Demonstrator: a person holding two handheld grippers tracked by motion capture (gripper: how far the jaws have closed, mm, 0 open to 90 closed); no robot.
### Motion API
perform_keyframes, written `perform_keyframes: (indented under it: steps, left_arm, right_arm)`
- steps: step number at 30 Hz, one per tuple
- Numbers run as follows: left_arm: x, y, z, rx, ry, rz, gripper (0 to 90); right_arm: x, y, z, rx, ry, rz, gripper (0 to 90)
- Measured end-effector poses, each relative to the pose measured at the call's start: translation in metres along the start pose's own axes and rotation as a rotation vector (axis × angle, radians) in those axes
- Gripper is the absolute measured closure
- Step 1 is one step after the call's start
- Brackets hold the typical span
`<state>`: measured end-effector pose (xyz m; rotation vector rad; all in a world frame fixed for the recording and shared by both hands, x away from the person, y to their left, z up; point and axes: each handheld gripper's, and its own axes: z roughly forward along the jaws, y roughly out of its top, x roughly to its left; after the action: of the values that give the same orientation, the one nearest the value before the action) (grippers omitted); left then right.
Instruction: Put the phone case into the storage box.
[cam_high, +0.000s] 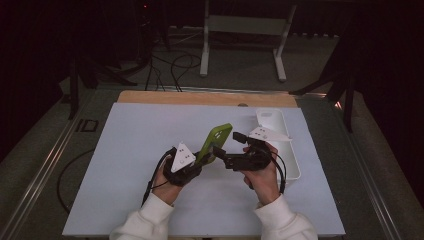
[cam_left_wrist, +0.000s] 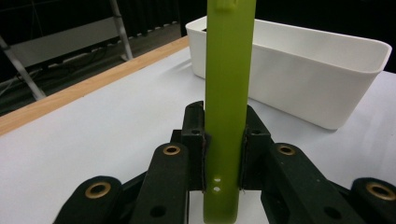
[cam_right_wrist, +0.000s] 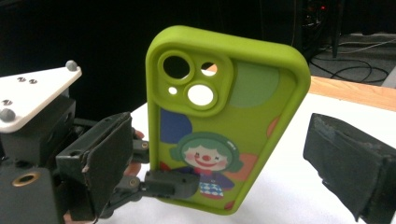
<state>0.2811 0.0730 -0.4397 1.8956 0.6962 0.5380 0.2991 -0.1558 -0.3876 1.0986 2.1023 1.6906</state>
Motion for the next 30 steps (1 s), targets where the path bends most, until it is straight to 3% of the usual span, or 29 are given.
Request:
perform_keyframes:
  steps: [21,30]
  left_arm:
    - [-0.011,-0.004,0.003,-0.010,-0.002,0.005,77.1]
    - [-0.018,-0.006,0.006,0.003,0.002,0.021,77.1]
  right_arm:
    - [0.001,0.005,0.007,-0.025,-0.002,0.057,8.4]
    - [0.000,0.005,0.010,-0.021,-0.031,0.091,12.3]
